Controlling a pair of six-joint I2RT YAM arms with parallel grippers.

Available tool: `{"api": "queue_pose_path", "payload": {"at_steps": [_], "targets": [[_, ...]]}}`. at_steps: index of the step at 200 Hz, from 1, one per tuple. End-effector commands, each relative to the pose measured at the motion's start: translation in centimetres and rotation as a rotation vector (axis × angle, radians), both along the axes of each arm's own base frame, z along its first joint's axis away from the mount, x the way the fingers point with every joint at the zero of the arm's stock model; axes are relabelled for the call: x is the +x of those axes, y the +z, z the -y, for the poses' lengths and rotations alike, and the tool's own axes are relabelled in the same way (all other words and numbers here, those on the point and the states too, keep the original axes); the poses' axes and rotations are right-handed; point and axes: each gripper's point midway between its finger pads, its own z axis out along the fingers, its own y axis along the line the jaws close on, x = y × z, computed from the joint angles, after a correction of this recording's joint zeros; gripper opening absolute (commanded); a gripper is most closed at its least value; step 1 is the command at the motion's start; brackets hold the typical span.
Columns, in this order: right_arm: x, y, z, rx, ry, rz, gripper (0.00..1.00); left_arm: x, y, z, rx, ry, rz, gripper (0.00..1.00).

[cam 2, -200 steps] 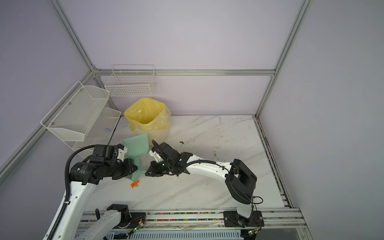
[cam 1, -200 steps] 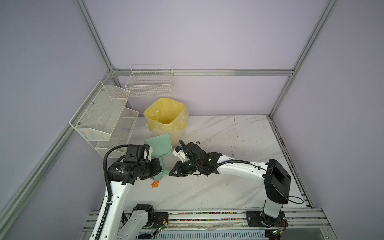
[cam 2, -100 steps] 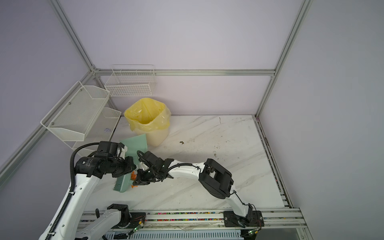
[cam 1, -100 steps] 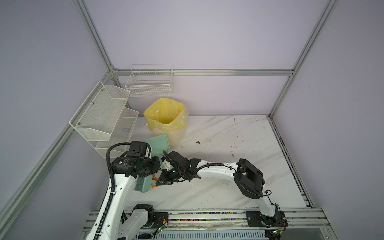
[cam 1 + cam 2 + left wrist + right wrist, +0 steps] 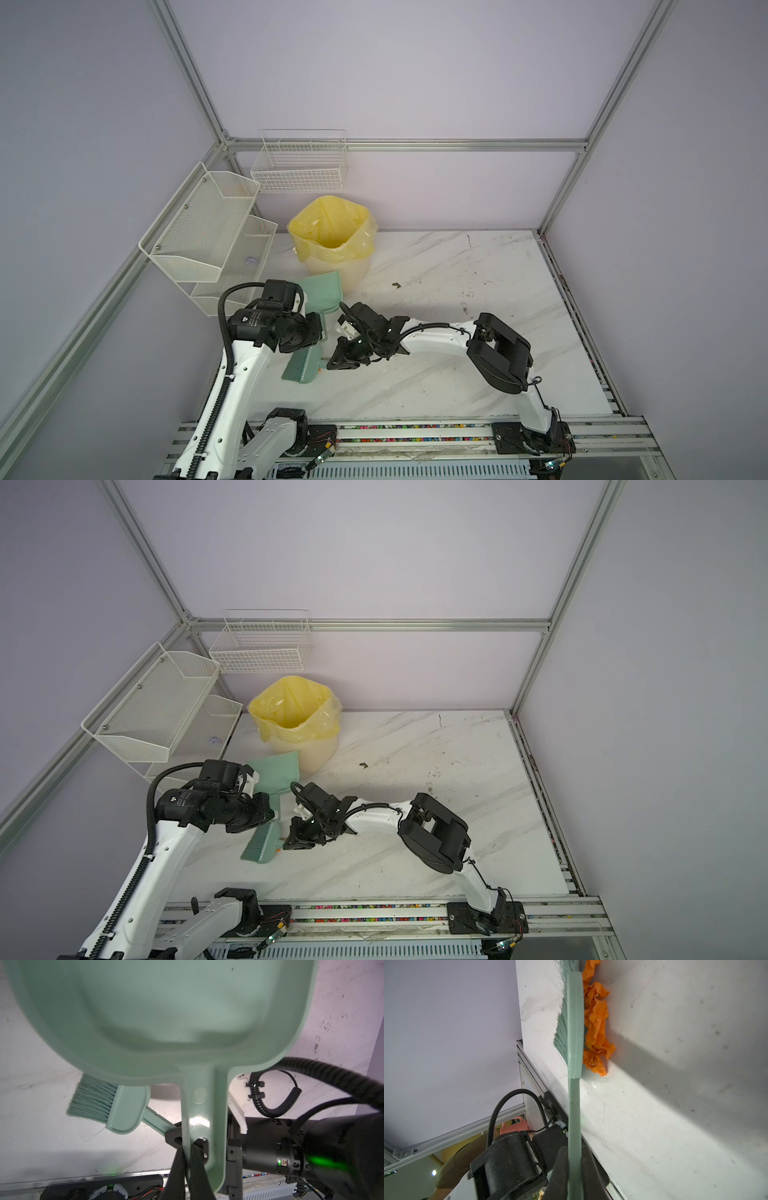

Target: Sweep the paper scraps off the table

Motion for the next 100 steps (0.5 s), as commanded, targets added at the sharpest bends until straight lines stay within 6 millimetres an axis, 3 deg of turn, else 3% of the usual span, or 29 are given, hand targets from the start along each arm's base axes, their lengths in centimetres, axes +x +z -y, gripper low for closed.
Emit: {"api": "queue_pose_path", "payload": {"at_steps": [1, 41, 100], "targets": [[1.5, -0.3, 2.6, -0.079, -0.065, -0.014, 0.00, 1.0, 1.9, 0.1, 0.008, -0.039, 0.081, 0.00], [4.2, -0.7, 7.5, -0.173, -0.119, 0.003, 0.00, 1.1, 1.4, 0.0, 0.023, -0.050, 0.068, 0.00], [6.1, -0.7, 17.7, -0.321, -0.230, 0.017, 0.00, 1.0, 0.2, 0.5, 0.005, -0.082, 0.048, 0.00]]}}
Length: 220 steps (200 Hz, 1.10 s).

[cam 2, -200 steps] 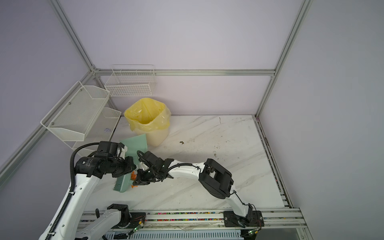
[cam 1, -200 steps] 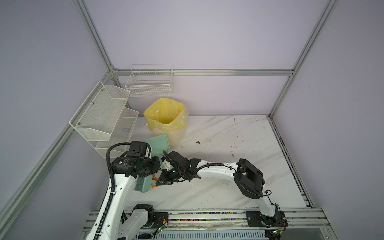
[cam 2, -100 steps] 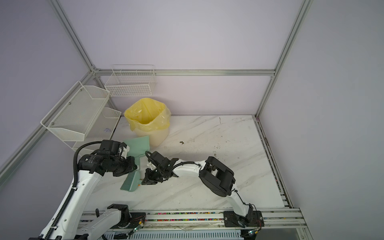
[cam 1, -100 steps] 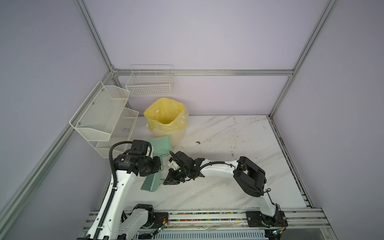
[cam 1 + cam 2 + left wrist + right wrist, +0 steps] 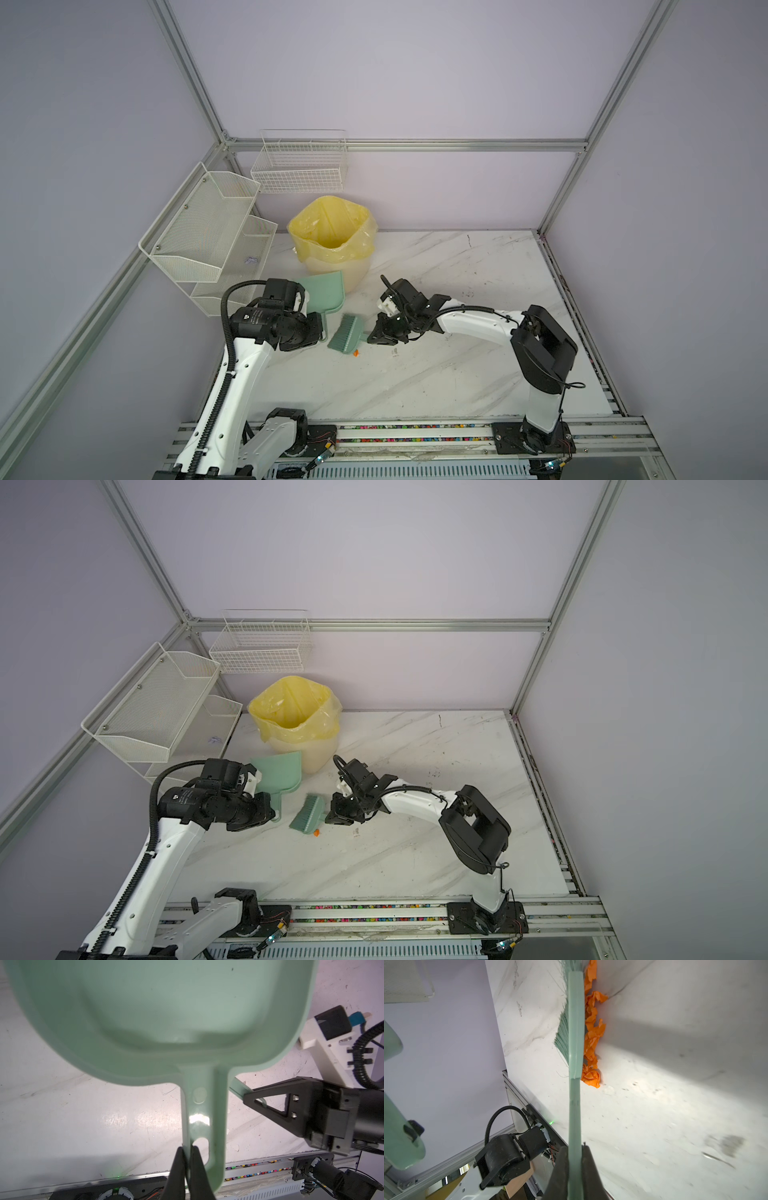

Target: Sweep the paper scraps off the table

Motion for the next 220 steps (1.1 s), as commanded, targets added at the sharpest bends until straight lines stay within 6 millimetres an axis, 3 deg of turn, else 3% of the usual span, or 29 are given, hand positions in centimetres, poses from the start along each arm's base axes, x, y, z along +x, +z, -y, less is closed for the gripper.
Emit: {"api": "queue_pose_path", "payload": {"at_steps": [1, 22, 40, 86, 108, 137, 171, 220], "targets": [[-0.4, -2.0, 6.0, -0.179, -0.053, -0.030, 0.00, 0.7, 0.4, 0.4, -0.009, -0.038, 0.041, 0.00], [0.1, -1.0, 9.7, -0.196, -0.105, -0.024, 0.00, 0.7, 0.2, 0.8, -0.032, -0.042, 0.044, 0.00], [0.6, 0.7, 11.5, -0.187, -0.136, -0.008, 0.00, 0.6, -0.2, 1.2, -0.043, -0.048, 0.043, 0.00], [2.6, 8.6, 11.2, -0.035, -0.169, 0.111, 0.00, -0.4, -1.9, 3.3, -0.015, -0.087, 0.016, 0.00], [3.9, 11.1, 11.9, -0.015, -0.190, 0.161, 0.00, -1.4, -2.9, 5.2, -0.009, -0.124, -0.004, 0.00], [6.6, 12.1, 15.0, -0.089, -0.212, 0.235, 0.00, -3.0, -4.5, 6.9, 0.013, -0.168, -0.041, 0.00], [10.6, 12.8, 19.7, -0.355, -0.225, 0.372, 0.00, -5.4, -6.9, 9.3, 0.021, -0.243, -0.097, 0.00], [13.1, 11.8, 22.1, -0.603, -0.140, 0.417, 0.00, -8.7, -8.8, 12.4, 0.015, -0.338, -0.166, 0.00]]}}
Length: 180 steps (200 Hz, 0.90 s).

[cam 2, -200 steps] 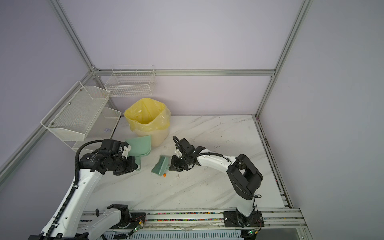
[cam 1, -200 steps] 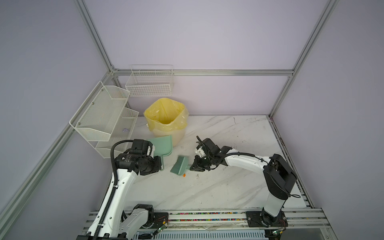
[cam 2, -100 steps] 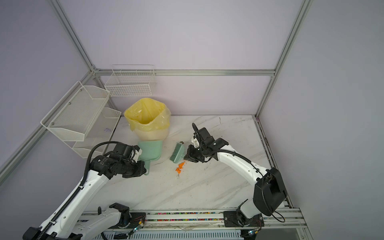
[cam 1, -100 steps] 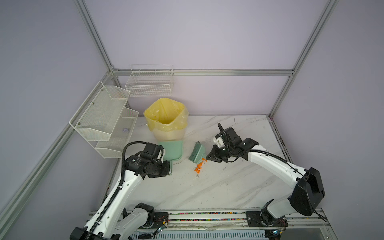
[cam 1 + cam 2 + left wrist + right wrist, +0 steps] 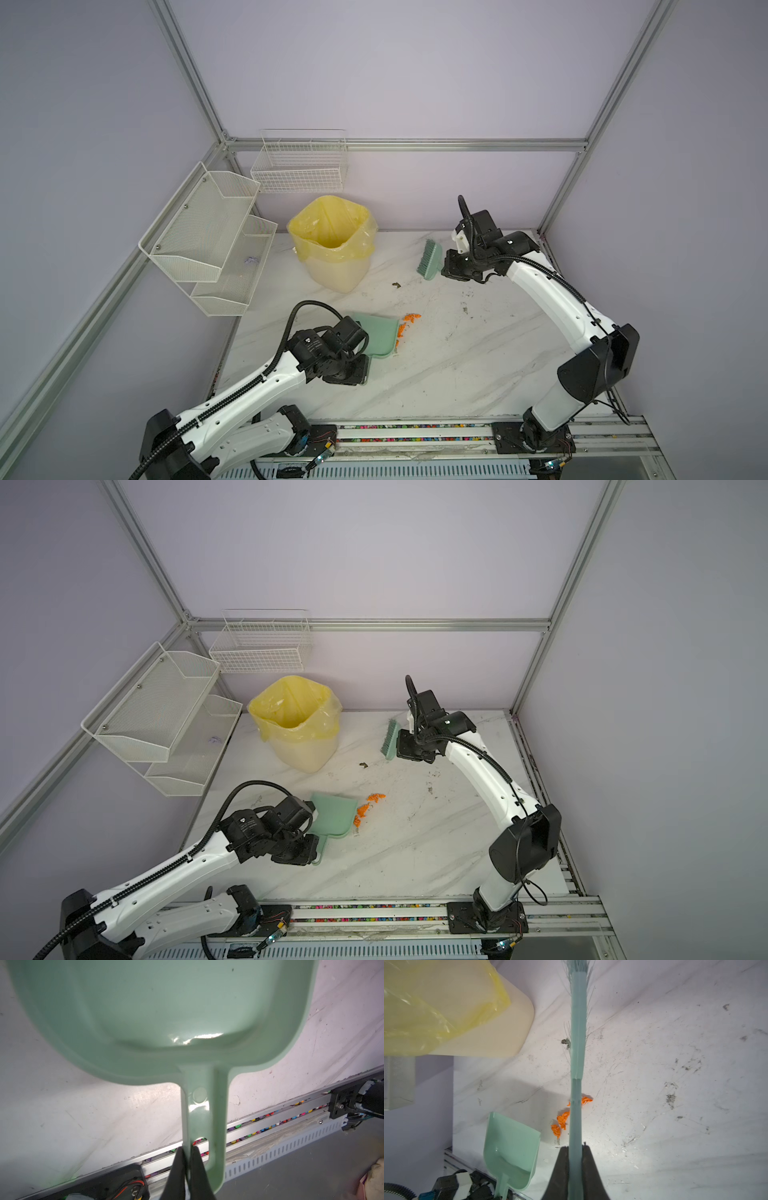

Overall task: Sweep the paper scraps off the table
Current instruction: 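Sweep the brush across the orange scraps into the dustpan with the right gripper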

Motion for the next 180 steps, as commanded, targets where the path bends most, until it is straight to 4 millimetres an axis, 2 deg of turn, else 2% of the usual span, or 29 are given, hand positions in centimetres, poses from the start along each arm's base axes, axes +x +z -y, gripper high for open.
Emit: {"api": "queue_pose_path", "payload": {"at_steps": [1, 35, 82, 144, 180], "targets": [[-0.4, -2.0, 2.8, -0.234, 0.044, -0.037, 0.00, -0.6, -1.0, 1.1, -0.018, 0.023, -0.010, 0.00], [0.1, -3.9, 3.2, -0.312, 0.071, -0.073, 0.00, -2.8, -1.6, 2.0, -0.020, -0.015, -0.055, 0.00], [0.4, -4.8, 2.2, -0.381, 0.123, -0.075, 0.00, -5.1, -3.5, 1.8, -0.017, -0.033, -0.135, 0.00], [-0.2, -7.3, -0.8, -0.468, 0.225, -0.104, 0.00, -5.4, -4.8, 2.5, -0.038, -0.040, -0.169, 0.00], [-1.6, -8.8, -2.2, -0.499, 0.277, -0.134, 0.00, -5.1, -5.4, 3.1, -0.032, -0.058, -0.179, 0.00]]}}
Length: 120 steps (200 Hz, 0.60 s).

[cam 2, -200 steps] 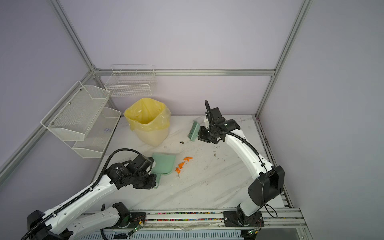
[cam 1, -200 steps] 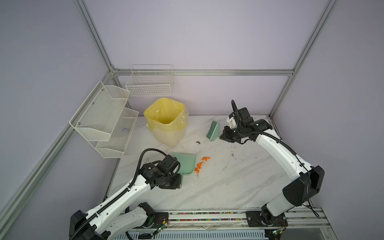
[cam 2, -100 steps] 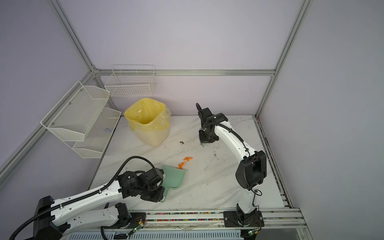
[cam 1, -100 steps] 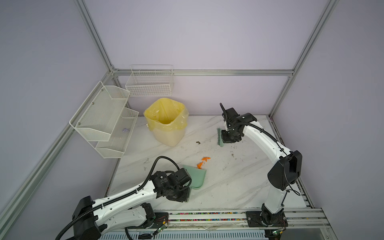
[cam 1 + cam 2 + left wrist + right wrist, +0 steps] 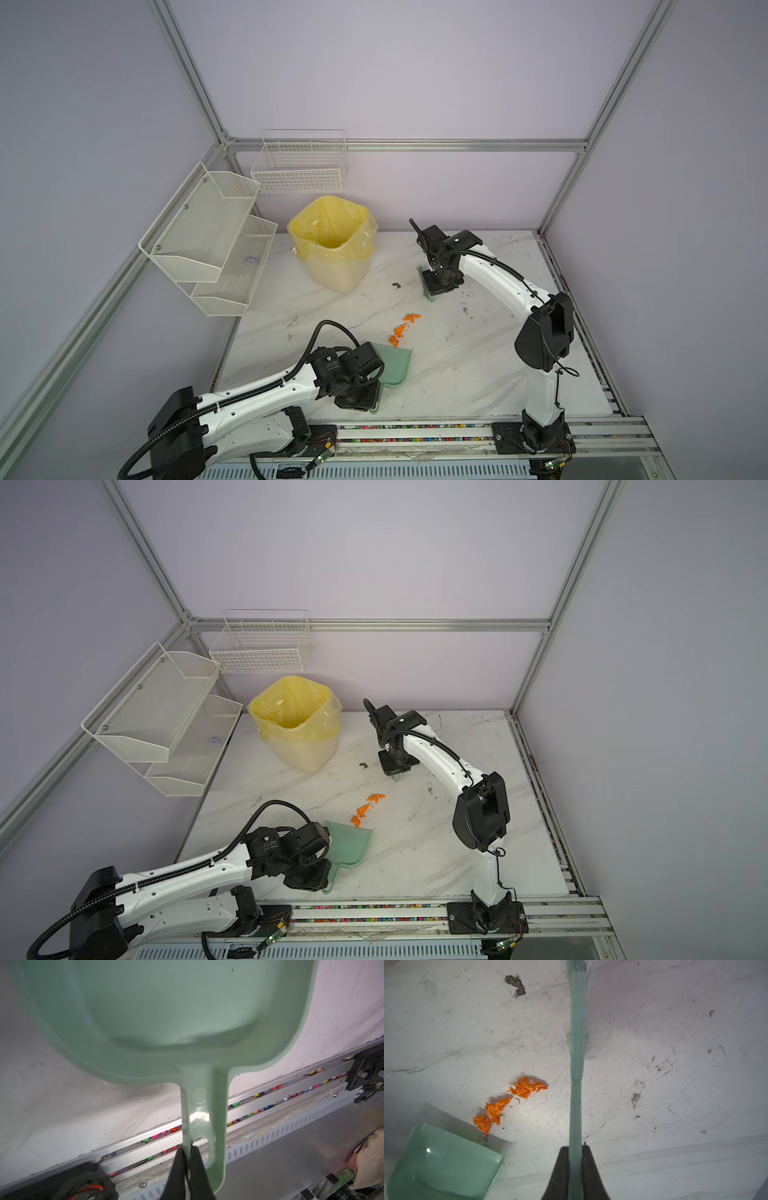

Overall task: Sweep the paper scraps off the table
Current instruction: 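Sweep the brush across the orange scraps into the dustpan with the right gripper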

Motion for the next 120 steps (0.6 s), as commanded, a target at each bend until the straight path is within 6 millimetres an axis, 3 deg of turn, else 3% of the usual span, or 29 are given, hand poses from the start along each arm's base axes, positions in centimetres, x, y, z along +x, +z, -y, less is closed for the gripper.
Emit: {"api": "queue_pose_path", "payload": {"at_steps": [1, 70, 120], "targets": [[-1.3, -0.1, -0.1, -0.049, 0.038, -0.021, 0.00, -0.1, -1.1, 0.3, -0.007, -0.013, -0.016, 0.00], [-5.5, -2.0, -3.5, -0.087, 0.164, -0.086, 0.00, 0.8, -1.5, 0.0, -0.019, 0.004, -0.047, 0.00], [-10.0, -2.5, -6.2, -0.064, 0.273, -0.147, 0.00, 2.1, -1.9, 0.0, -0.020, -0.007, -0.064, 0.00]]}}
